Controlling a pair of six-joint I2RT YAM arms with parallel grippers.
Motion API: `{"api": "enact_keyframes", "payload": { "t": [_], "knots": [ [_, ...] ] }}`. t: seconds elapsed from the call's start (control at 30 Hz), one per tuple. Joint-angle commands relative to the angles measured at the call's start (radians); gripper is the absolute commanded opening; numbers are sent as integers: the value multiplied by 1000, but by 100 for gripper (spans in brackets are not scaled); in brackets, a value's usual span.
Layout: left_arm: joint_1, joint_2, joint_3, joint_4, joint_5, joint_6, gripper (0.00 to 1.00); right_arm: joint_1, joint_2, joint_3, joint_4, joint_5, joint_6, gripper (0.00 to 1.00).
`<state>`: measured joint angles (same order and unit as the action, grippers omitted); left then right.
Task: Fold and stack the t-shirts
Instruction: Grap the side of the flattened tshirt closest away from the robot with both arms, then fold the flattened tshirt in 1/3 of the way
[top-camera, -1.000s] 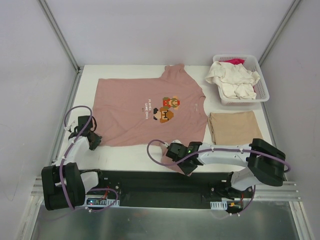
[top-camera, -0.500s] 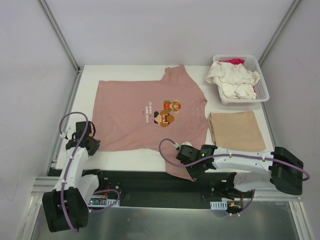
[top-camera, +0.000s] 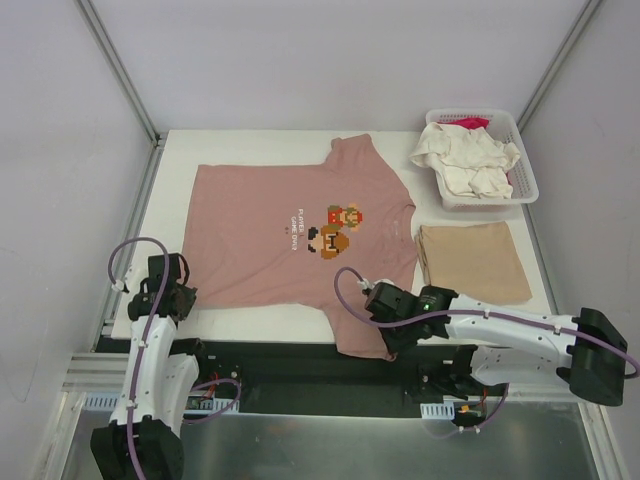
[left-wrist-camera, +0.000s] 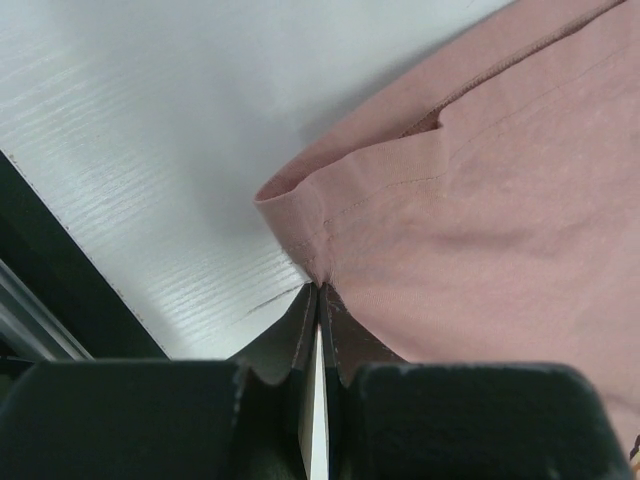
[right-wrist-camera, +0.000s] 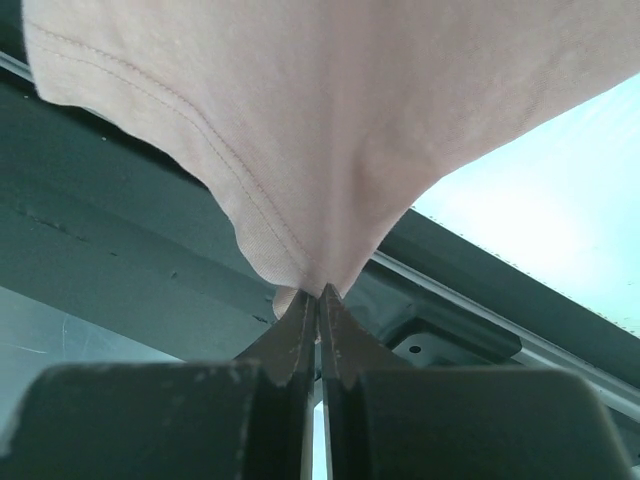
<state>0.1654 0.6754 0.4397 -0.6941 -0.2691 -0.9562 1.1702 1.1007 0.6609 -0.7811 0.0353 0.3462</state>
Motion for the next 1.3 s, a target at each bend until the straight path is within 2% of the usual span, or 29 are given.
{"api": "enact_keyframes", "payload": {
  "t": [0.0, 0.2, 0.3, 0.37, 0.63, 0.93, 1.27],
  "knots": [
    [8, -39, 24, -48, 10, -26, 0, -9, -39, 16, -27, -23, -19, 0],
    [8, 10, 68, -28, 44, -15, 0, -52, -1, 98, -26, 14, -87, 1],
    [6, 44, 82, 10, 64, -12, 0, -115, 16, 161, -50, 63, -139, 0],
    [6, 79, 90, 51, 91, -6, 0, -165, 22, 218, -67, 158, -165, 0],
    [5, 236, 168, 142, 116, 11, 0, -361, 94, 397, 2, 258, -262, 0],
    [-4, 504, 344, 185, 122, 53, 0, -529, 318, 643, 0, 258, -339, 0],
    [-7, 674, 485, 189, 64, 73, 0, -653, 542, 873, -35, 230, -460, 0]
  ]
}}
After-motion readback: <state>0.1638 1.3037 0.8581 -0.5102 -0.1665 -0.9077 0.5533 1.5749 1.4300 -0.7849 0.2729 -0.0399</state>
